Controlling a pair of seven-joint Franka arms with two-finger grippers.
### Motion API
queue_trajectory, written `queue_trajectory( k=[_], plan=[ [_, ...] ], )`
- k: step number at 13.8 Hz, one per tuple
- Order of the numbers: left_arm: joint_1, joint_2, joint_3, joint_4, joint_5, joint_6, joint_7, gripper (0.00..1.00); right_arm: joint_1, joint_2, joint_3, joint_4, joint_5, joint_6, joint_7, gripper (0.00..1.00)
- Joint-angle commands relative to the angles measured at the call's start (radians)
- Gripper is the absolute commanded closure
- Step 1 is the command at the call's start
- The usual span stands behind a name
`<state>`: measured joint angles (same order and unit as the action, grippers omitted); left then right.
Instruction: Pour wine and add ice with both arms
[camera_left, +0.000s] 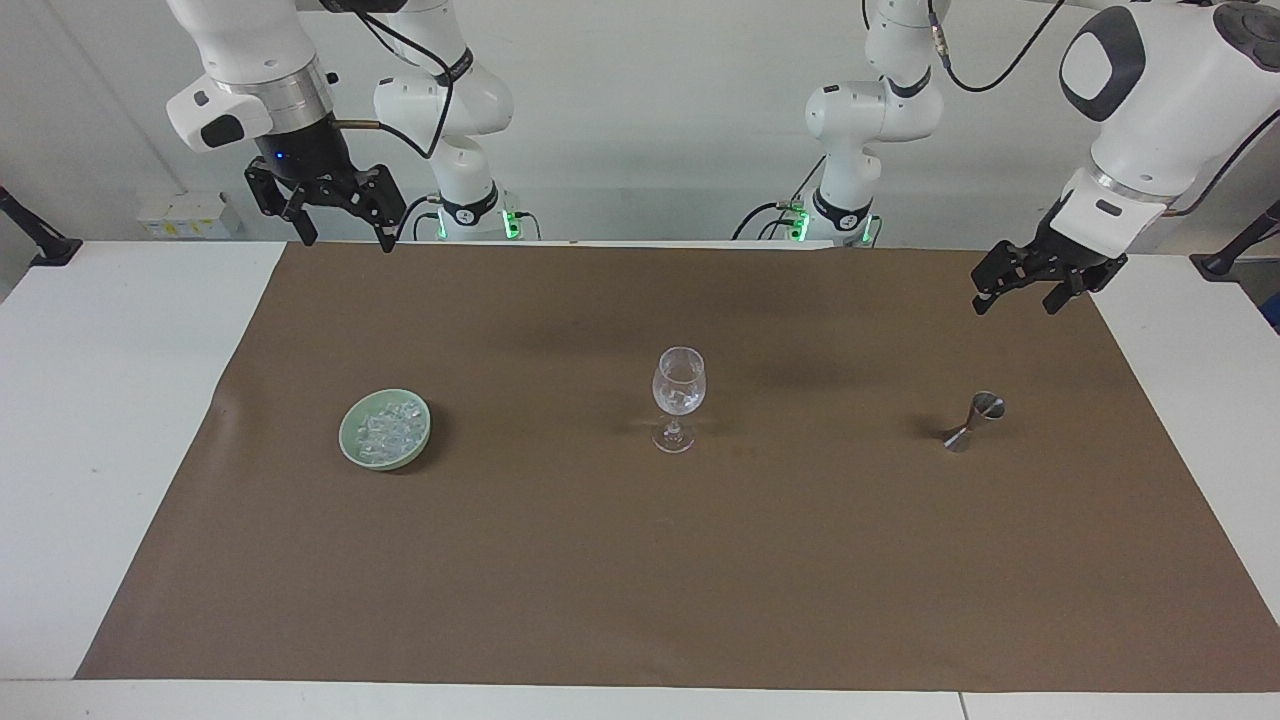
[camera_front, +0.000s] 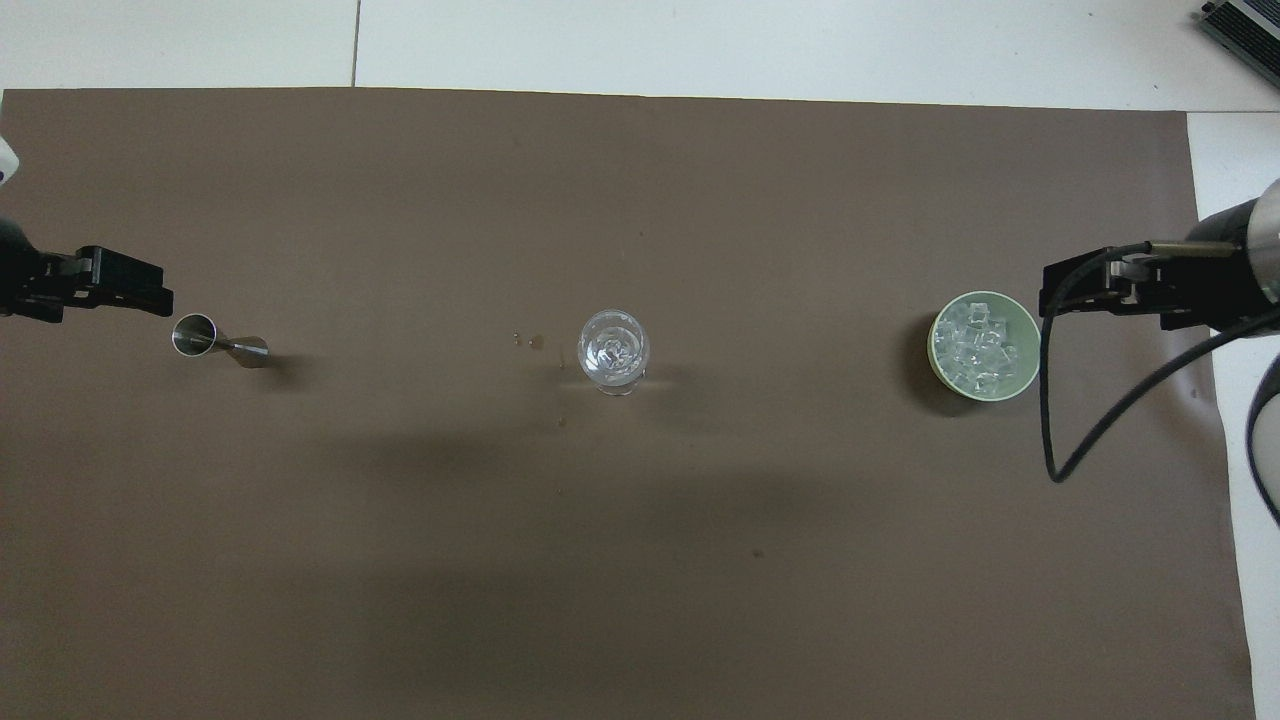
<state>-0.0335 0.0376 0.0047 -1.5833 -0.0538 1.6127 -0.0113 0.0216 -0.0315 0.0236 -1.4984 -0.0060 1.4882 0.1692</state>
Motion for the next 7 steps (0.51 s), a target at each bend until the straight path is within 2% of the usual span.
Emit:
queue_trajectory(
  k=[1, 5, 7],
  plan=[
    [0.014, 0.019, -0.012, 0.039, 0.029, -0.036, 0.014, 0.00, -0.011, -0.021, -0.016, -0.011, 0.012, -0.014, -0.030, 0.00],
    [0.014, 0.019, -0.014, 0.043, 0.042, -0.054, 0.088, 0.00, -0.009, -0.056, -0.034, -0.074, 0.009, -0.017, -0.033, 0.00],
    [0.015, 0.022, -0.014, 0.055, 0.040, -0.059, 0.155, 0.00, -0.009, -0.054, -0.042, -0.069, 0.008, -0.017, -0.054, 0.00]
  ],
)
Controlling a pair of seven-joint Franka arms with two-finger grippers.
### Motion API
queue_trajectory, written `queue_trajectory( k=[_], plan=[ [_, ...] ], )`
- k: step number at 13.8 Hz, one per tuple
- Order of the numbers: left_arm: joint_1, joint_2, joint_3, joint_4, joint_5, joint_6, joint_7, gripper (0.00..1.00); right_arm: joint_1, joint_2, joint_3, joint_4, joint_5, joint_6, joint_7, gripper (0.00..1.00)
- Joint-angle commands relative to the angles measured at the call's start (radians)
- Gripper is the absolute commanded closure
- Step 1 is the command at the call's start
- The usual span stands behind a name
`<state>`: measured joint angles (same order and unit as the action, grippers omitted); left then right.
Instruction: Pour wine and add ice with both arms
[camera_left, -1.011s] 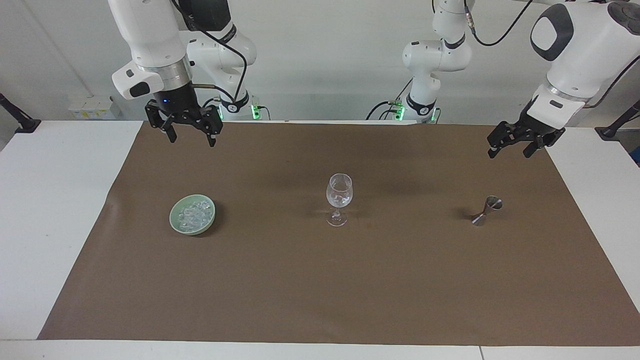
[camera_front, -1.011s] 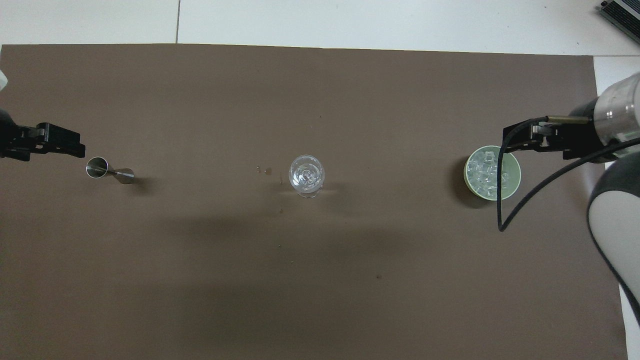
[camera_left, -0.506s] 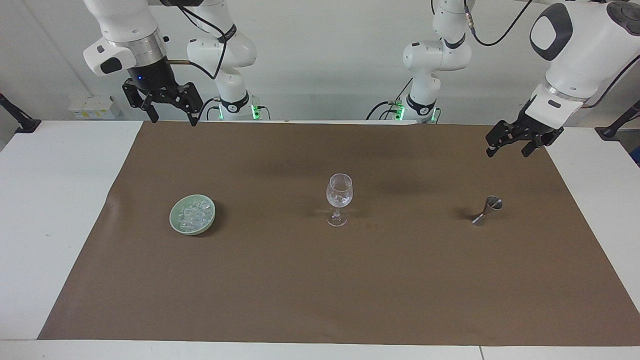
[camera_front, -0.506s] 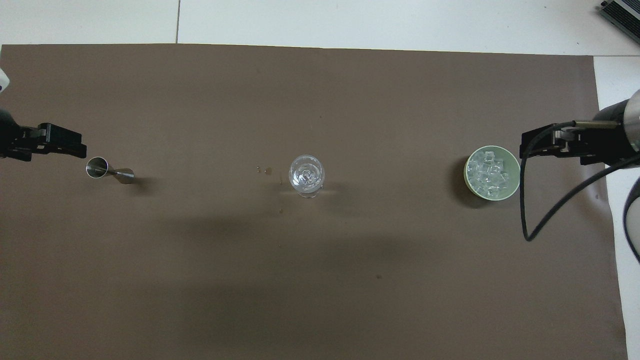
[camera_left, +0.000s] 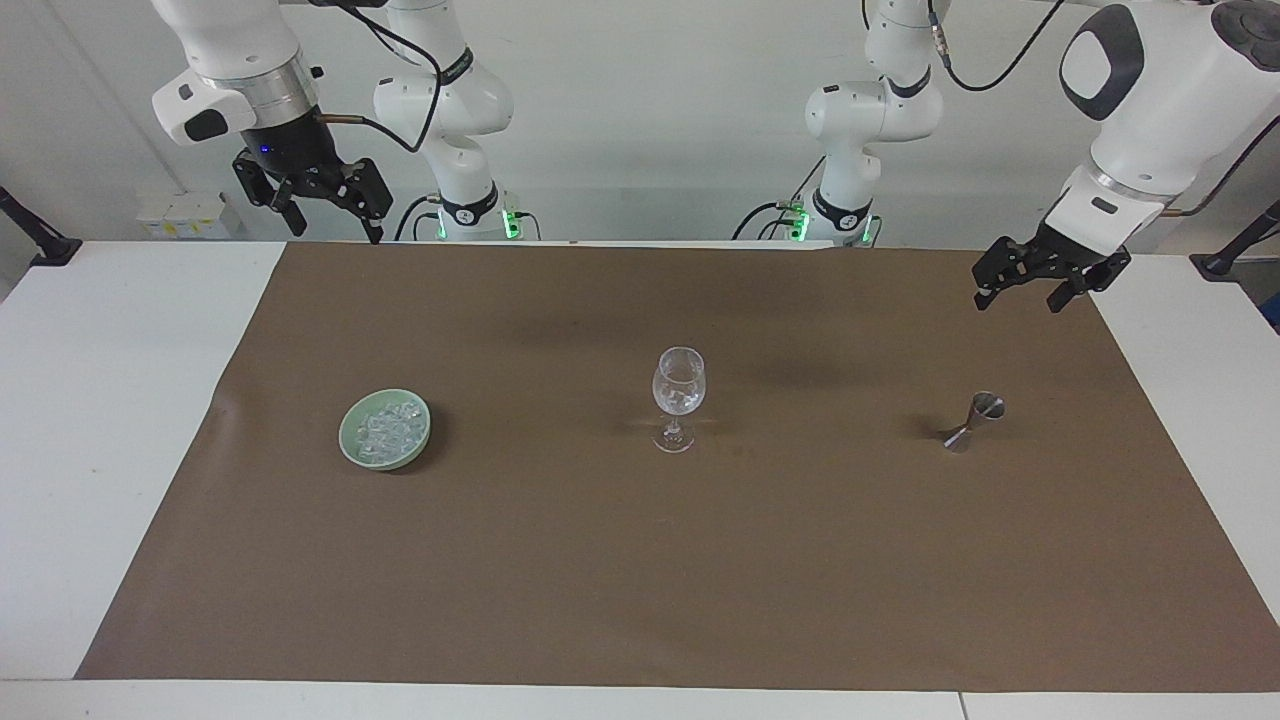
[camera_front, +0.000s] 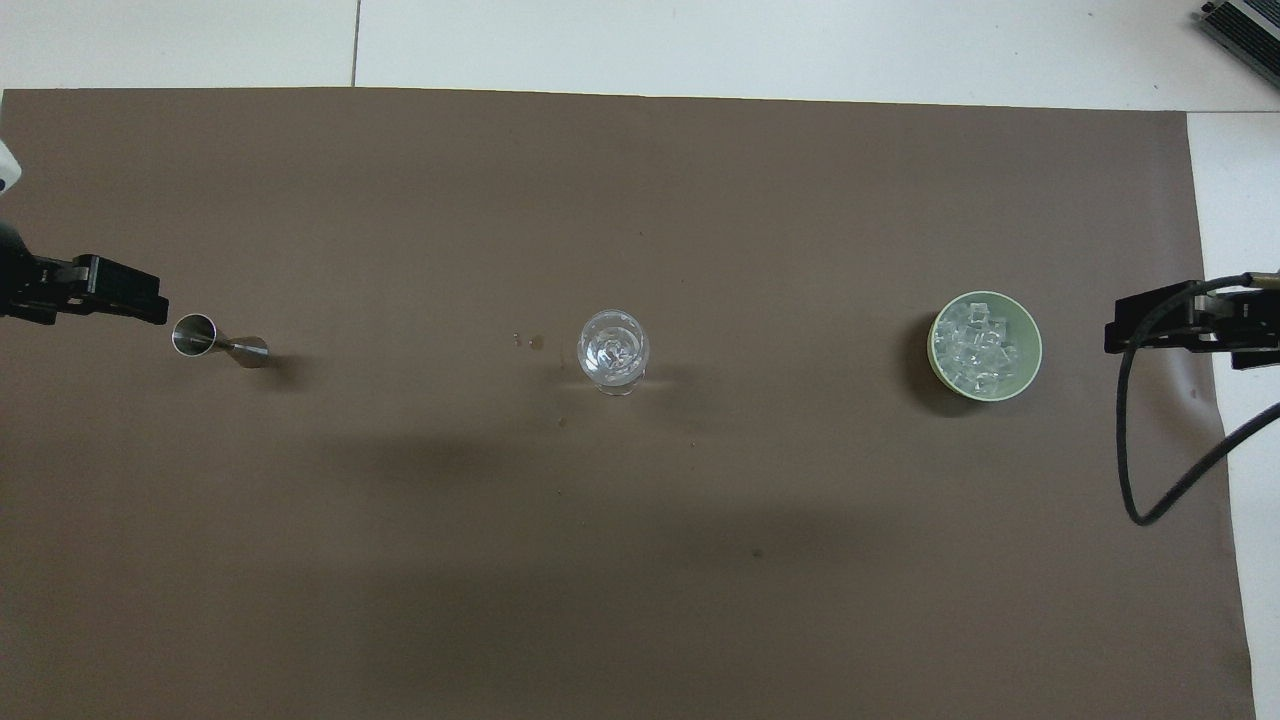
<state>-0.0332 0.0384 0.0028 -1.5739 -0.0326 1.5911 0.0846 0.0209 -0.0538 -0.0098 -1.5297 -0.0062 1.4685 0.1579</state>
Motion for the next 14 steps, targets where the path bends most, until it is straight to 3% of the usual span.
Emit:
queue_trajectory(
  k=[1, 14],
  plan=[
    [0.016, 0.021, -0.012, 0.046, 0.017, -0.034, 0.069, 0.00, -0.004, -0.029, -0.018, -0.035, 0.005, 0.004, -0.050, 0.00],
    [0.016, 0.018, -0.017, 0.044, 0.017, -0.034, 0.063, 0.00, 0.005, -0.054, -0.035, -0.082, 0.008, -0.005, -0.070, 0.00]
  ],
)
